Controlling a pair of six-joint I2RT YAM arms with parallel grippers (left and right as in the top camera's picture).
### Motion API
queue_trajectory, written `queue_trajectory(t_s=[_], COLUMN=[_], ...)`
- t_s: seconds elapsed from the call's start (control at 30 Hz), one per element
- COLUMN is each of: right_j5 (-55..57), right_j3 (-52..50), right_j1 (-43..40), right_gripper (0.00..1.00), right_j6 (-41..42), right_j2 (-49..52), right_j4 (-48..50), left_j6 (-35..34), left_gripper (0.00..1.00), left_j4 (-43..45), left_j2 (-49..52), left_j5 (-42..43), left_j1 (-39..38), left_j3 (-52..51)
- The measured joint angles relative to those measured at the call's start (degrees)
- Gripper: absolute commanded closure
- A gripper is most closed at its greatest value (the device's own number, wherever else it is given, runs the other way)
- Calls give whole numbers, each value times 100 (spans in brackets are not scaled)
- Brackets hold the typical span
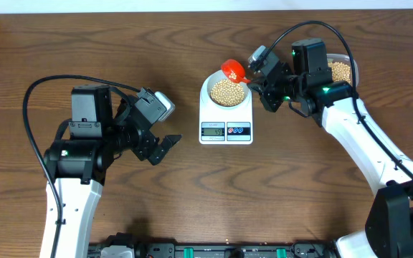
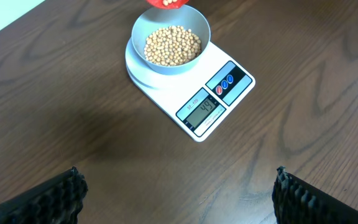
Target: Scoop item into bowl and weigh 50g on scale
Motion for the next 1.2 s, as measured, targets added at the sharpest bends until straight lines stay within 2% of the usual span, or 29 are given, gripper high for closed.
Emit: queue_trajectory(t_s=[0.6,1.2], right_j5=[-22,81], right_j3=[0,0], right_j1=[0,52], right_gripper=[99,99], right_j6=[227,-389], right_j2=[-2,-2], right_j4=[-7,-9], left_j6=[0,0], left_gripper=[2,2], left_j4=[0,0], left_j2=[0,0], left_j5=[0,0], left_j1=[0,0], left_j3=[0,0])
